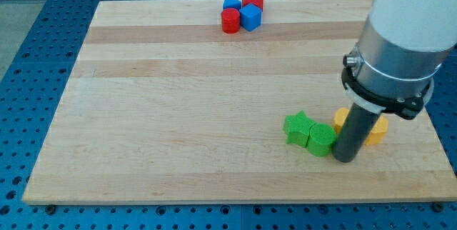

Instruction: Push the red circle along with the red star towards the center

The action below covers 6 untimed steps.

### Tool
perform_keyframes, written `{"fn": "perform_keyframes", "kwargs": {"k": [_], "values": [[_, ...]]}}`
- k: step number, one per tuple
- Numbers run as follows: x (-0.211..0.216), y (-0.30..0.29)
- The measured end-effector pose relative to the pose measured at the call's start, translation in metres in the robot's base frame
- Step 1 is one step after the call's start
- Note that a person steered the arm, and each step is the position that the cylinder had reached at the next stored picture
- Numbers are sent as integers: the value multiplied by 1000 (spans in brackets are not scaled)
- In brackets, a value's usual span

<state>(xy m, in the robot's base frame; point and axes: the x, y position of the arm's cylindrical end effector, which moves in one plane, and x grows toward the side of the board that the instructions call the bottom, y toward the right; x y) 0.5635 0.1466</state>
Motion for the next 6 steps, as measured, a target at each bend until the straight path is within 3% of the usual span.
{"fn": "perform_keyframes", "kwargs": {"k": [6], "values": [[-48,-74]]}}
